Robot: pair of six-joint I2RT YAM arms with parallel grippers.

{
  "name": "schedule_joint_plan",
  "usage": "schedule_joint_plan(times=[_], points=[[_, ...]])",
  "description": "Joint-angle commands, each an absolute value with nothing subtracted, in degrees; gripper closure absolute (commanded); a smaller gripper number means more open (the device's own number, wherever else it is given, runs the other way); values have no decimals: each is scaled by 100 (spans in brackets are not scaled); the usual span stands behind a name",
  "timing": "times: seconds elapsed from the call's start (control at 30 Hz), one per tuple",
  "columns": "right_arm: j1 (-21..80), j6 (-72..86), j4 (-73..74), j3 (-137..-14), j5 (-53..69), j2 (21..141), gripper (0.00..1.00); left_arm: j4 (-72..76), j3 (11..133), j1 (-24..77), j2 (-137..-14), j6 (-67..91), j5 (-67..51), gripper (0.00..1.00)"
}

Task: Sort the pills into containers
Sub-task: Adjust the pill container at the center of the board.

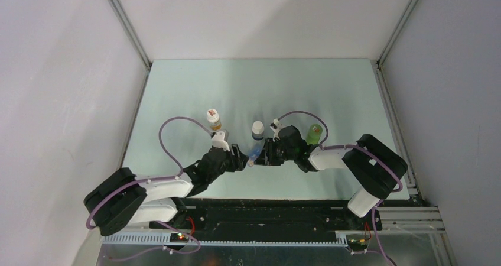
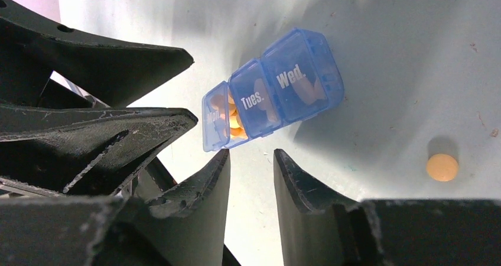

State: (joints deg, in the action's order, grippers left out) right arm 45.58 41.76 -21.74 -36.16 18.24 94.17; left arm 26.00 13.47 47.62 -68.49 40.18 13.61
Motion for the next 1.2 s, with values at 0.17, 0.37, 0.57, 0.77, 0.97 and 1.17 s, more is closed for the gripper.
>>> schedule_joint_plan(times=[0.17,0.37,0.57,0.77,0.97,1.17], points=[[4575,4140,-2387,-3777,2124,9338,75,3203,1580,4794,-7403,3844,1058,41],[4555,4193,-2458,-3762,2194,9269,84,3418,1555,4798,-7792,3940,925,45],[4502,4291,-2593,-3757,2113,9402,69,3466,1484,4798,-7956,3984,901,49],[4475,4275,-2524,-3762,1788,9416,71,3471,1426,4795,-8093,4032,893,51],[4418,4260,-2298,-3762,1555,9431,77,3499,1425,4792,-8250,4096,879,56],[4420,4214,-2226,-3789,1465,9492,77,3493,1394,4796,-8351,4131,897,61]])
